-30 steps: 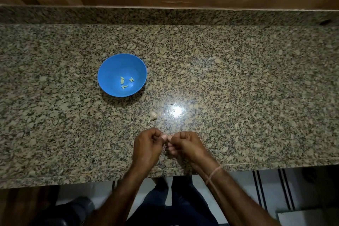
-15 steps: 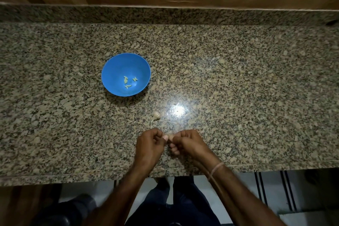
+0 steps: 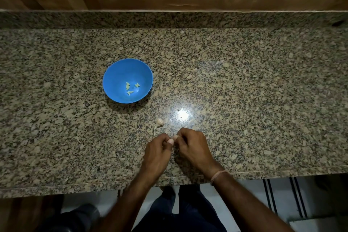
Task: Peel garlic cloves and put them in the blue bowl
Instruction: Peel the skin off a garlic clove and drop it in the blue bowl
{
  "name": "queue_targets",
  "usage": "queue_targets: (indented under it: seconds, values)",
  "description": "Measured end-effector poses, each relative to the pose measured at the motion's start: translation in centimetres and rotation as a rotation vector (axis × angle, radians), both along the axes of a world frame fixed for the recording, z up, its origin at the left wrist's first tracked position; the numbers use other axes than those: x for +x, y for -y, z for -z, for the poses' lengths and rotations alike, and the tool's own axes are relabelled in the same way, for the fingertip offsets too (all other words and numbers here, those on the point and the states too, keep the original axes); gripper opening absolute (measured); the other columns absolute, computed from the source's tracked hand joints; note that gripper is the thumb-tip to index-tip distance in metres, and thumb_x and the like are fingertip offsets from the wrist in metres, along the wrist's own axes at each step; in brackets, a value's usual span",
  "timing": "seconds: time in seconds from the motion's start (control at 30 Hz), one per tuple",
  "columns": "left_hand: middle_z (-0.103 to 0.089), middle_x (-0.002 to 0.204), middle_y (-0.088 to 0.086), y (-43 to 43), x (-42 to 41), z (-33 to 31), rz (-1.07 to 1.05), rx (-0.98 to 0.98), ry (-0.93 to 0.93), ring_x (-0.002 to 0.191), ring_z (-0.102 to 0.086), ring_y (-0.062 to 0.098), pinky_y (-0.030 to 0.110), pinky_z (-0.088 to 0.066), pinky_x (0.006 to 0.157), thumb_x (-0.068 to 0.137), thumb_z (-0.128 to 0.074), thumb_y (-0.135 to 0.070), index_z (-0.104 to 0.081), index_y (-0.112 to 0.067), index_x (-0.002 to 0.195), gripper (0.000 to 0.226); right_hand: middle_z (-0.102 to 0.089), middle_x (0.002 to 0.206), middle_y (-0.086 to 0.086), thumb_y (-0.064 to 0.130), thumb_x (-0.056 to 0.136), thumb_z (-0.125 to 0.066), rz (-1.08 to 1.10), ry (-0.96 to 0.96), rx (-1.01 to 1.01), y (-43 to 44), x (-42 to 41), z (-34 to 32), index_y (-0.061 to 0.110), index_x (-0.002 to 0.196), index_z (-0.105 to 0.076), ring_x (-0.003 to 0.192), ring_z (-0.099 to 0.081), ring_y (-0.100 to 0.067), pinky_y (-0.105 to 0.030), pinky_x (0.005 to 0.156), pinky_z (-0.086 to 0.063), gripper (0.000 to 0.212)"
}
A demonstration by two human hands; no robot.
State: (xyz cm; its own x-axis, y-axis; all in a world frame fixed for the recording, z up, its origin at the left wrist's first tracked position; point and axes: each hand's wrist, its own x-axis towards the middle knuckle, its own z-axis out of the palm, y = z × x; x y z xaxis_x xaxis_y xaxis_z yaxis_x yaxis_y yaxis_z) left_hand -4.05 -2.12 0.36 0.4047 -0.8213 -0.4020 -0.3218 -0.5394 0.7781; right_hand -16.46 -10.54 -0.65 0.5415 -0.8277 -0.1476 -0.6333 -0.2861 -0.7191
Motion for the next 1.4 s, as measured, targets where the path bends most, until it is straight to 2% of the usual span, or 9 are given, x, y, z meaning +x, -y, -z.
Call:
queue_targets:
  seconds: [0.23,0.43,0.63,0.83,1.0,1.07,1.2,1.27,1.4]
  values:
    - [-0.042,0.064,-0.001,1.3,-0.2,0.0,-0.309,0.233,-0.761,0.053,-0.037,0.011,0.028,-0.031,0.050,0.106,-0.038,-0.010,-0.047,-0.017,0.080,0.028,-0.045,0.069,0.008,0.027,0.104,-0.050,-0.107,-0.054,-0.239,-0.7,0.1,-0.4,0.019,0.083,-0.048,0.058,-0.041,-0.013,-0.029,0.053,-0.026,0.023]
    - [-0.048,0.081,-0.003,0.0,-0.9,0.5,0.113,-0.042,0.199,0.073,-0.044,0.014,0.025,-0.032,0.062,0.110,-0.038,-0.021,-0.045,-0.015,0.089,0.022,-0.058,0.059,0.007,0.023,0.098,-0.065,0.202,0.036,0.303,-0.1,0.8,0.1,0.023,0.064,-0.056,0.054,-0.051,-0.008,-0.031,0.056,-0.046,0.035]
    - [-0.039,0.062,-0.003,1.4,0.1,-0.4,-0.277,0.283,-0.676,0.050,-0.033,0.008,0.024,-0.028,0.047,0.105,-0.034,-0.009,-0.047,-0.017,0.079,0.030,-0.043,0.066,0.011,0.027,0.104,-0.051,-0.092,-0.043,-0.248,-1.4,0.2,0.0,0.019,0.080,-0.050,0.054,-0.039,-0.010,-0.025,0.050,-0.027,0.025]
    - [-0.048,0.090,-0.001,0.2,-0.7,0.3,0.258,-0.028,0.374,0.079,-0.042,0.017,0.032,-0.030,0.065,0.108,-0.040,-0.017,-0.042,-0.020,0.094,0.014,-0.055,0.055,0.010,0.013,0.097,-0.064,0.336,0.124,0.534,-0.9,0.7,-0.2,0.021,0.063,-0.057,0.053,-0.050,-0.007,-0.021,0.053,-0.043,0.036]
    - [-0.046,0.063,-0.003,1.9,-0.6,-0.4,-0.369,0.190,-0.722,0.051,-0.040,0.011,0.028,-0.031,0.046,0.108,-0.038,-0.018,-0.049,-0.016,0.083,0.027,-0.044,0.067,0.011,0.027,0.107,-0.053,0.002,0.005,-0.244,-1.5,0.2,0.4,0.019,0.080,-0.051,0.056,-0.039,-0.009,-0.022,0.052,-0.026,0.028]
    - [-0.041,0.060,-0.004,2.4,0.0,-1.1,-0.434,0.230,-0.852,0.050,-0.035,0.008,0.022,-0.027,0.042,0.108,-0.038,-0.013,-0.047,-0.016,0.079,0.030,-0.044,0.067,0.010,0.032,0.107,-0.049,-0.030,0.002,-0.302,-1.2,0.2,0.7,0.018,0.081,-0.050,0.056,-0.040,-0.011,-0.029,0.051,-0.029,0.030]
    - [-0.047,0.080,-0.003,1.1,0.3,-0.2,0.117,0.004,0.223,0.071,-0.042,0.015,0.033,-0.029,0.060,0.108,-0.044,-0.016,-0.044,-0.019,0.085,0.023,-0.058,0.059,0.004,0.019,0.099,-0.062,0.262,0.110,0.339,-0.3,0.9,-0.1,0.019,0.067,-0.059,0.052,-0.050,-0.011,-0.028,0.054,-0.043,0.032]
    - [-0.044,0.084,-0.006,0.4,0.3,0.5,0.230,-0.146,0.449,0.077,-0.039,0.015,0.032,-0.027,0.062,0.105,-0.047,-0.013,-0.039,-0.023,0.087,0.023,-0.057,0.059,-0.003,0.013,0.099,-0.062,0.401,0.214,0.758,0.0,1.3,-1.1,0.016,0.063,-0.060,0.048,-0.050,-0.011,-0.024,0.048,-0.042,0.036]
    - [-0.047,0.066,-0.003,1.2,0.2,0.5,-0.149,0.048,-0.296,0.058,-0.040,0.014,0.033,-0.031,0.055,0.104,-0.044,-0.018,-0.050,-0.018,0.076,0.029,-0.048,0.061,0.012,0.020,0.103,-0.060,0.055,0.046,-0.042,-1.0,0.1,-0.2,0.019,0.075,-0.055,0.050,-0.041,-0.004,-0.017,0.052,-0.027,0.028]
